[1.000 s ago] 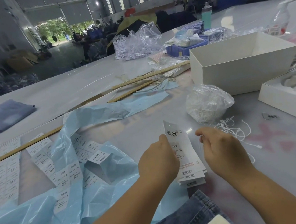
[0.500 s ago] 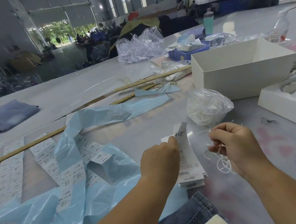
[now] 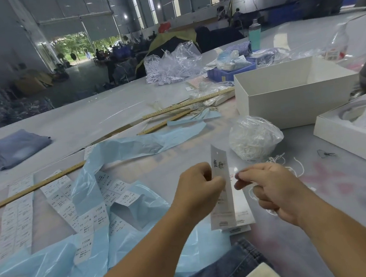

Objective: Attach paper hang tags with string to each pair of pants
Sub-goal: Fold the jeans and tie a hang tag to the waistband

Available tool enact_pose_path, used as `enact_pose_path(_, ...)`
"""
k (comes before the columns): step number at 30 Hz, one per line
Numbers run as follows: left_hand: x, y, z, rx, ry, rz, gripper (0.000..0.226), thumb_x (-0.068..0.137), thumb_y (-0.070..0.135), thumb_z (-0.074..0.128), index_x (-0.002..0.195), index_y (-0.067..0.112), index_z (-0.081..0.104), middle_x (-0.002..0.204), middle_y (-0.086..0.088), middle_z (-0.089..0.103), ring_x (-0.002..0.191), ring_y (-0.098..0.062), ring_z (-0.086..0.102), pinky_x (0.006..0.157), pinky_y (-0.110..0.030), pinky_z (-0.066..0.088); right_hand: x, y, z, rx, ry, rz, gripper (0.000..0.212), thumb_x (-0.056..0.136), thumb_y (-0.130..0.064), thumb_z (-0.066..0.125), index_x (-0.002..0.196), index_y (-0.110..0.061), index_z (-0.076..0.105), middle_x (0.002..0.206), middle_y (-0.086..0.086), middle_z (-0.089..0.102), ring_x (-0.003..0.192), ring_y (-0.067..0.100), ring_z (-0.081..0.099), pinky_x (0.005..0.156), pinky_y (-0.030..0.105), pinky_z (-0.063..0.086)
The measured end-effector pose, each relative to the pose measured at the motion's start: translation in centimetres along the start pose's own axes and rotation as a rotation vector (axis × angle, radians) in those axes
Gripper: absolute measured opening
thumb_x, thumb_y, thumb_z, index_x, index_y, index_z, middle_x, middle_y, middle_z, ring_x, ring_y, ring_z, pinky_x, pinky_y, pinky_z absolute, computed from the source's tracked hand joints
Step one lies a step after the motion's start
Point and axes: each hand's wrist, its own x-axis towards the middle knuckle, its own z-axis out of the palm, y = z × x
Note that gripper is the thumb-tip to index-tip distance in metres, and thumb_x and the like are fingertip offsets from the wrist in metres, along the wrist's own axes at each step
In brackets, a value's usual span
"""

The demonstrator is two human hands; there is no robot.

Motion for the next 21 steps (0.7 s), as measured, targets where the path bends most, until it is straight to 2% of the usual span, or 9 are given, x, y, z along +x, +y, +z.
enact_pose_path(2,-0.2,0.5,-0.7,-0.113,-0.045,-0.026,0.036,0.066,0.026,0.055,0.089,-0.001,0.063,0.089,-0.004,0.071,0.083,-0.028,0.066,0.062,-0.025,0.051,-0.6,-0.5,0.4,-0.083,-0.021,-0.067,0.016,0.090,-0.015,0.065,0.087,-0.001,0.072,0.055,0.009,0.055,0.038,0.012,0.020,0.041,0.022,0.018)
enact_pose_path(4,-0.5,1.3,-1.4,-0.190,-0.097,-0.044,0.036,0.063,0.025,0.056,0.087,-0.002,0.056,0.088,-0.008,0.070,0.088,-0.035,0.068,0.071,-0.036,0.053,-1.2,-1.1,0.8,-0.080,-0.016,-0.116,0.012,0.089,-0.013,0.067,0.087,-0.002,0.070,0.047,-0.004,0.054,0.037,0.011,0.022,0.041,0.023,0.019)
enact_pose_path(7,-1.5,2.9,-3.2,-0.286,-0.176,-0.042,0.035,0.065,0.018,0.059,0.099,0.010,0.056,0.097,-0.010,0.069,0.089,-0.031,0.070,0.072,-0.039,0.057,-2.5,-2.6,1.3,0.049,-0.046,-0.105,0.014,0.085,-0.009,0.070,0.093,0.000,0.065,0.044,-0.002,0.047,0.036,0.009,0.022,0.038,0.021,0.019)
enact_pose_path(9,-2.5,4.0,-4.6,-0.346,-0.231,-0.047,0.046,0.069,0.015,0.060,0.115,0.016,0.058,0.100,-0.009,0.071,0.088,-0.027,0.072,0.067,-0.038,0.060,-3.8,-3.8,1.8,0.123,-0.108,-0.099,0.028,0.075,-0.010,0.074,0.098,0.000,0.063,0.048,0.003,0.044,0.036,0.008,0.020,0.035,0.020,0.020)
enact_pose_path(10,-3.3,4.7,-5.5,-0.343,-0.245,-0.041,0.042,0.074,0.016,0.061,0.116,0.018,0.060,0.097,-0.008,0.072,0.085,-0.024,0.073,0.064,-0.035,0.059,-4.6,-4.5,2.2,0.124,-0.147,-0.108,0.036,0.069,-0.013,0.075,0.100,0.001,0.063,0.050,0.005,0.046,0.037,0.008,0.021,0.035,0.020,0.021)
enact_pose_path(13,-6.4,6.8,-8.2,-0.233,-0.190,-0.030,0.013,0.096,0.027,0.056,0.104,0.023,0.067,0.081,0.001,0.074,0.075,-0.018,0.072,0.060,-0.031,0.058,-7.5,-6.5,3.9,0.075,-0.242,-0.167,0.036,0.064,-0.015,0.075,0.095,0.000,0.066,0.054,0.008,0.052,0.041,0.011,0.024,0.037,0.021,0.024)
enact_pose_path(17,-12.4,8.6,-12.4,-0.168,-0.068,-0.042,0.019,0.100,0.030,0.052,0.104,0.024,0.070,0.081,0.000,0.074,0.074,-0.017,0.070,0.062,-0.030,0.052,-12.3,-8.6,7.2,0.005,-0.342,-0.292,0.034,0.062,-0.034,0.075,0.076,-0.004,0.068,0.051,0.008,0.038,0.043,0.014,0.020,0.038,0.022,0.021)
enact_pose_path(19,-16.2,8.7,-14.5,-0.231,-0.009,-0.039,0.019,0.100,0.020,0.053,0.104,0.019,0.071,0.081,-0.003,0.073,0.069,-0.017,0.068,0.060,-0.028,0.050,-14.9,-9.2,9.1,-0.040,-0.366,-0.356,0.035,0.062,-0.045,0.073,0.062,-0.012,0.062,0.052,0.008,0.037,0.042,0.014,0.021,0.038,0.021,0.020)
enact_pose_path(21,-20.3,8.3,-16.4,-0.318,0.065,-0.054,0.018,0.097,0.009,0.054,0.105,0.013,0.070,0.084,-0.007,0.071,0.066,-0.019,0.066,0.058,-0.027,0.052,-17.3,-9.5,11.0,-0.039,-0.382,-0.390,0.033,0.063,-0.047,0.072,0.054,-0.019,0.057,0.051,0.005,0.037,0.041,0.013,0.021,0.037,0.020,0.021)
